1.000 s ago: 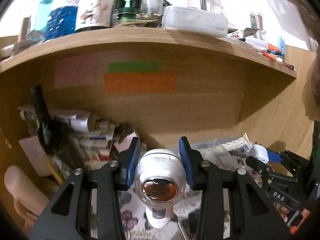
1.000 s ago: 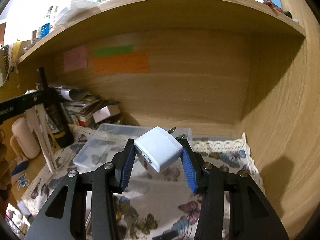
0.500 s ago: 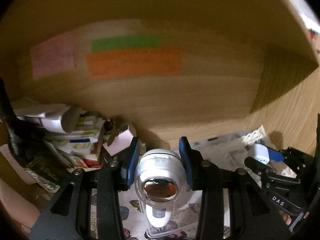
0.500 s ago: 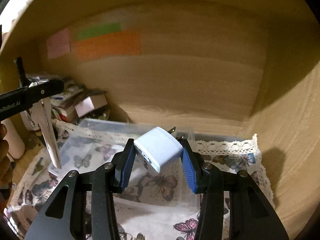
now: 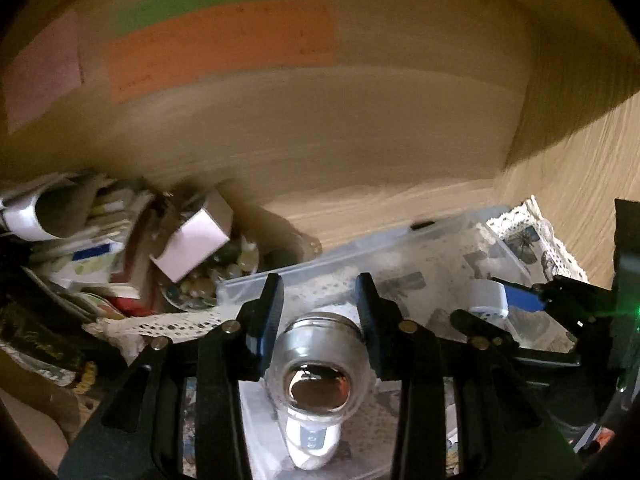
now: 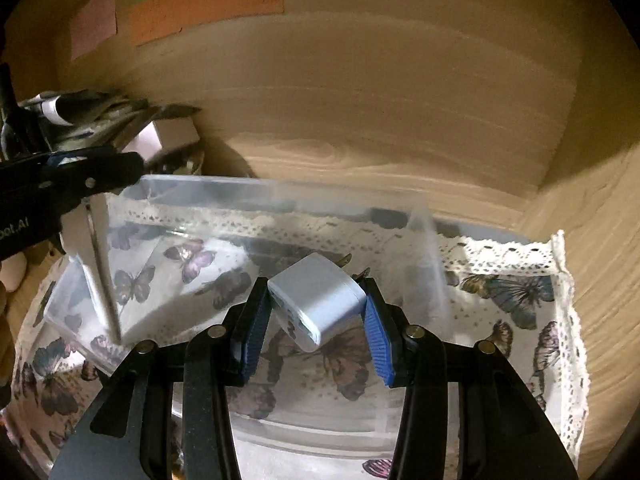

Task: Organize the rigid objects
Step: 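Carry both items over the clear box and open the right tool to drop the adapter, then open the left tool to release the white device into the box, then grasp the silver metal tube with the left tool while the right tool grasps the black USB dongle, then carry the tube and dongle into the clear box and open both tools, then lift both tools out of the box toward the remaining items, then grasp the black-and-gold cylinder with the left tool while the right tool grasps the silver key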

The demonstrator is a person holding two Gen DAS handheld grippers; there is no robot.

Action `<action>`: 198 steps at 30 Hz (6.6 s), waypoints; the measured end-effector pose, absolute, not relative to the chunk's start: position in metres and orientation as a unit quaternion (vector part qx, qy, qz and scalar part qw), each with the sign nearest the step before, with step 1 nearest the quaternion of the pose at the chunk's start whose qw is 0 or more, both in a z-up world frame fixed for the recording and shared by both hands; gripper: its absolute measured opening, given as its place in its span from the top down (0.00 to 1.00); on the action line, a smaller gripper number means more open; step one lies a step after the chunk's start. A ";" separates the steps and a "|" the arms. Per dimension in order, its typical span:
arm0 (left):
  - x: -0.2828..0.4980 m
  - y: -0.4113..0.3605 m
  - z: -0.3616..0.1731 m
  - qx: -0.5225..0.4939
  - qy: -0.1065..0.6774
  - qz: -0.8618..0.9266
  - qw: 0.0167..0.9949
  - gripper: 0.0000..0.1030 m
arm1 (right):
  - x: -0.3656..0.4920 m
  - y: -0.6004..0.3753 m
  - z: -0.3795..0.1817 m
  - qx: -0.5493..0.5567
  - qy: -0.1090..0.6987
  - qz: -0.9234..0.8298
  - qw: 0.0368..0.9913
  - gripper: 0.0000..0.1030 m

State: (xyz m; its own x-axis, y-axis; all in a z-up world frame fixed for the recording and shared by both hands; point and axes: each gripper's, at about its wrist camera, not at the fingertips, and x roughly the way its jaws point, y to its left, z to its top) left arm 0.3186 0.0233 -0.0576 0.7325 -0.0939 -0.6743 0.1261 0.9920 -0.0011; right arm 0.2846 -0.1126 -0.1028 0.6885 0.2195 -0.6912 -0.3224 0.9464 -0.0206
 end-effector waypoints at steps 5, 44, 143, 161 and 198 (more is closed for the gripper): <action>0.324 0.017 -0.063 0.029 0.366 -0.065 0.928 0.63 | 0.286 -0.110 -0.108 -0.074 0.374 0.160 0.911 0.59; 0.167 0.011 -0.077 0.016 0.388 -0.063 0.919 0.07 | 0.142 -0.174 -0.065 -0.052 0.276 0.084 0.956 0.19; 0.284 0.042 -0.080 -0.029 0.411 -0.056 0.910 0.88 | 0.275 -0.091 -0.102 -0.088 0.365 0.172 0.911 0.59; 0.229 0.032 -0.045 -0.013 0.360 -0.048 0.932 0.12 | 0.215 -0.123 -0.053 -0.074 0.287 0.162 0.941 0.19; 0.170 -0.024 -0.151 0.032 0.483 -0.127 0.866 0.70 | 0.173 -0.143 -0.137 -0.047 0.413 0.197 0.888 0.38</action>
State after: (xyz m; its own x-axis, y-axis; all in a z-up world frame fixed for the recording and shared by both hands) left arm 0.1697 -0.0242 -0.1512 0.5005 -0.1891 -0.8448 0.2508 0.9657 -0.0676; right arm 0.1734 -0.1433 -0.1368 0.5810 0.3118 -0.7518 -0.3893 0.9177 0.0797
